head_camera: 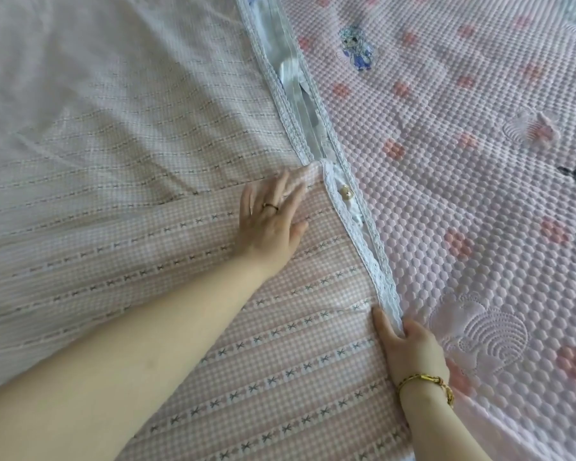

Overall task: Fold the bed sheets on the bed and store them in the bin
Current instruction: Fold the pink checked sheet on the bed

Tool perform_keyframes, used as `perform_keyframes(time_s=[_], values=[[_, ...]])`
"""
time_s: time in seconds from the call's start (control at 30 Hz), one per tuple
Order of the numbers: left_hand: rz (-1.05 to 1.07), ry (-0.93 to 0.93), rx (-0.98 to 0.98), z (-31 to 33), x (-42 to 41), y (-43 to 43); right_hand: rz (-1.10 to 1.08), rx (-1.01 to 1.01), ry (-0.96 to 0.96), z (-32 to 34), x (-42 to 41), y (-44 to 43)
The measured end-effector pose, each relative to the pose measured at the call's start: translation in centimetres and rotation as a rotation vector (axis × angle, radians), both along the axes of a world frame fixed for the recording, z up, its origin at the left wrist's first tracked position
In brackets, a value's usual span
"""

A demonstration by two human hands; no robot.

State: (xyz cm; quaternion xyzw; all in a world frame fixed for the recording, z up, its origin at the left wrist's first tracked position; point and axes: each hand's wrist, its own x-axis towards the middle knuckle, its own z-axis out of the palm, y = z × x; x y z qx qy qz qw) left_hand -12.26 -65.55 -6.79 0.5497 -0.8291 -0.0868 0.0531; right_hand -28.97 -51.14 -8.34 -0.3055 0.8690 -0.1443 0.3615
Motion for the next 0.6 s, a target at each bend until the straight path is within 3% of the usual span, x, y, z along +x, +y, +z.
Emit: perform_keyframes(time_s=[0.2,0.37,0.47,0.53,0.6], values=[[-0.025,-0.035,0.083,-1.3,9.4,12.5,-0.001,-0.038,0.027,1.1,0.0,0.3],[0.4,-0.003,0.007,-0.6,20.4,17.5,-0.071,-0.128,0.149,3.9,3.1,0.6],[0.703,0.018,0.066,-0.7,26.0,18.4,0.286,-0.375,0.405,4.9,11.1,0.7],[0.795,0.02,0.066,-0.8,28.2,18.6,0.718,-0.637,0.508,4.4,19.3,1.2],[0.796,0.012,0.045,-0.9,29.4,18.5,1.207,-0.691,0.513,2.7,26.1,1.9]])
